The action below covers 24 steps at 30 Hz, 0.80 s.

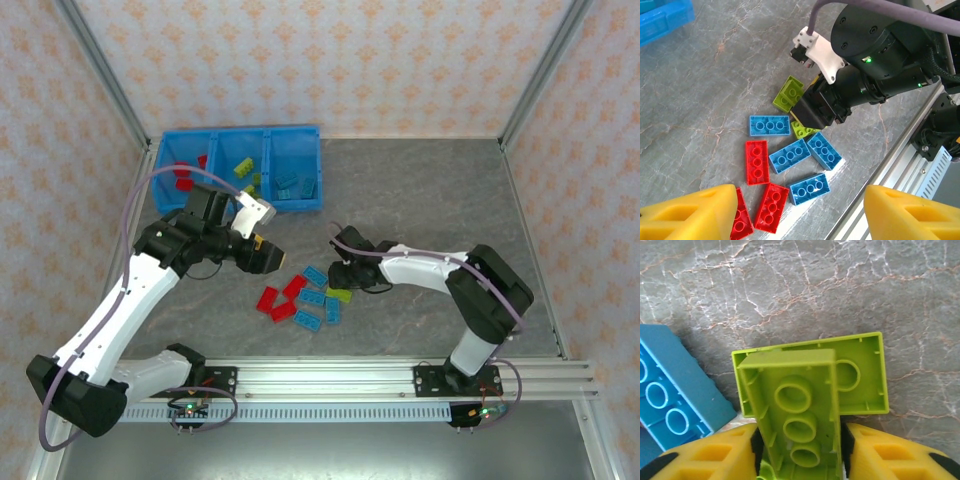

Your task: Sort the legos into containers by color

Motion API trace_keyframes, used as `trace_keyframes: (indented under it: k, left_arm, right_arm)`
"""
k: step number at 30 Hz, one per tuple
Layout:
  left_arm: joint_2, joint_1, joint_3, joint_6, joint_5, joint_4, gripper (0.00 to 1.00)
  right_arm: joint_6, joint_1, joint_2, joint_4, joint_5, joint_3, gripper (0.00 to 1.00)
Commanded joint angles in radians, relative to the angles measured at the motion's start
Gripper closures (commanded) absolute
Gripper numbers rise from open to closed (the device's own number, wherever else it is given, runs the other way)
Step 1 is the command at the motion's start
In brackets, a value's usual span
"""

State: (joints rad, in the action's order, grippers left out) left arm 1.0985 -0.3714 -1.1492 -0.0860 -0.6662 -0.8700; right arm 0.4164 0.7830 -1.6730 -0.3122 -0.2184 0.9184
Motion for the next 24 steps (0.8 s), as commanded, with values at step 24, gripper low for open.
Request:
trace_keyframes:
  k: [24]
  left_arm:
    - [-0.349,0.049,0.133,0.104,0.738,0.17,0.2]
  right_arm:
    - [-0.178,0.105,-0.171,0.137,0.194,0.646,0.7]
